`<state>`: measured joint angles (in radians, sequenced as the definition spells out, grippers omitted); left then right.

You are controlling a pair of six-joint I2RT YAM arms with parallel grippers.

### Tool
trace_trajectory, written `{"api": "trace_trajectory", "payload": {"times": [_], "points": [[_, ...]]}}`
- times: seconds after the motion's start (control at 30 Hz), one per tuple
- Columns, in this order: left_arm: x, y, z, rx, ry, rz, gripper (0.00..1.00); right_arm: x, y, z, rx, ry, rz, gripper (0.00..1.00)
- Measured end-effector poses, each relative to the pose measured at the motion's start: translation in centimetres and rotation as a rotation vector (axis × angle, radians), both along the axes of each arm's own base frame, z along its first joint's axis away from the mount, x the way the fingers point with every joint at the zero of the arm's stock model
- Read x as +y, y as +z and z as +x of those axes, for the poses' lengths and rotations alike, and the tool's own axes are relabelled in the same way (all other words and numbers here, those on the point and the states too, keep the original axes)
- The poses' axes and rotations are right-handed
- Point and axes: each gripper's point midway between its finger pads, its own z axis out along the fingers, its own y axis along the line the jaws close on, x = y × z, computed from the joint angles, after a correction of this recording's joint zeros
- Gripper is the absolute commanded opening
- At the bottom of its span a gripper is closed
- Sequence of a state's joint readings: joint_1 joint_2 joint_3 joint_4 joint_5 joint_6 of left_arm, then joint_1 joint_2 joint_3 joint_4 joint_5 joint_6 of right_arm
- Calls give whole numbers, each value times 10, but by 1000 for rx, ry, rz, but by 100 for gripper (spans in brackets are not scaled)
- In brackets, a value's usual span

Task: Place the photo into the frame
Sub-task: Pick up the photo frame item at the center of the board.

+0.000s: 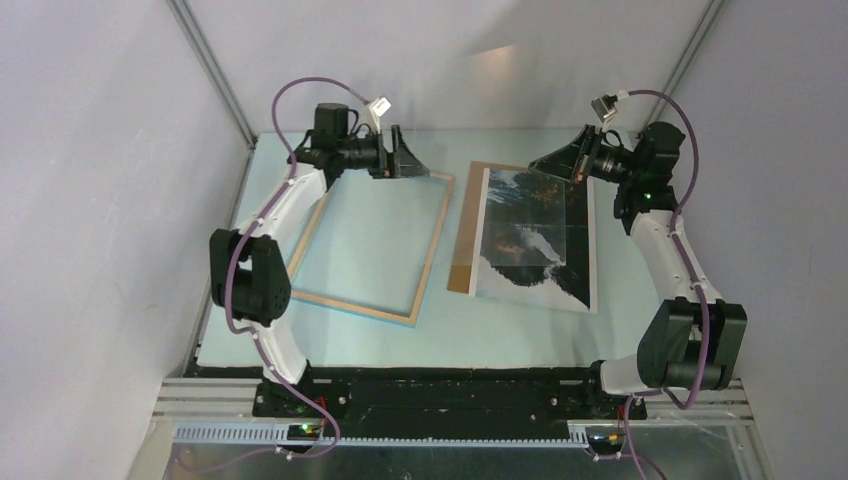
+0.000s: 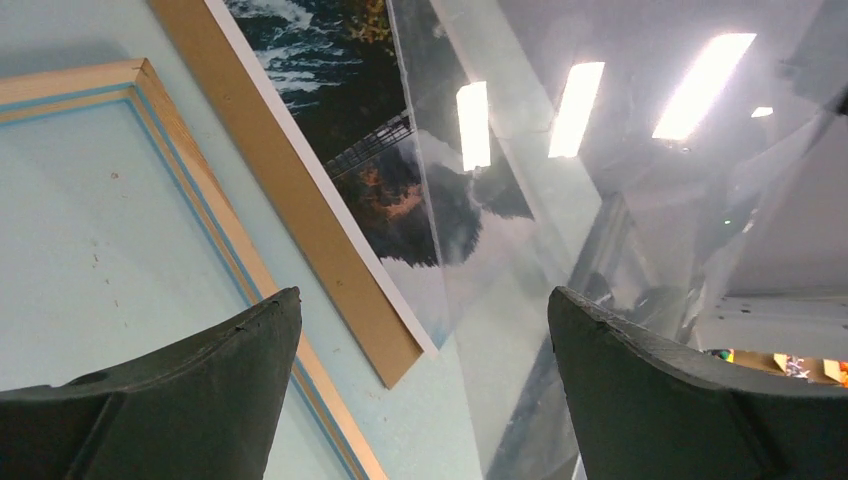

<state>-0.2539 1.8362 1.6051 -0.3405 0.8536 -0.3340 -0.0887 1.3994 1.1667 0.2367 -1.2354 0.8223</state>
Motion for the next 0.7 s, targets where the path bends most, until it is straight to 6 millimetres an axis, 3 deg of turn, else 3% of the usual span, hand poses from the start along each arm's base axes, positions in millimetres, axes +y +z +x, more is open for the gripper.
{"api": "trace_trajectory", "payload": {"times": [0.17,0.33,0.53,0.7], "points": [[16,20,-13,-29,-20,-54,98,17,9,3,-17,45,39,0],[11,29,-22,-33,-63,-111,95,28,6,9,4,61,64,0],[4,25,-29,27,-80,-210,80,36,11,11,-14,56,80,0],[3,24,-41,55,-89,-241,64,40,3,13,-21,44,70,0]]}}
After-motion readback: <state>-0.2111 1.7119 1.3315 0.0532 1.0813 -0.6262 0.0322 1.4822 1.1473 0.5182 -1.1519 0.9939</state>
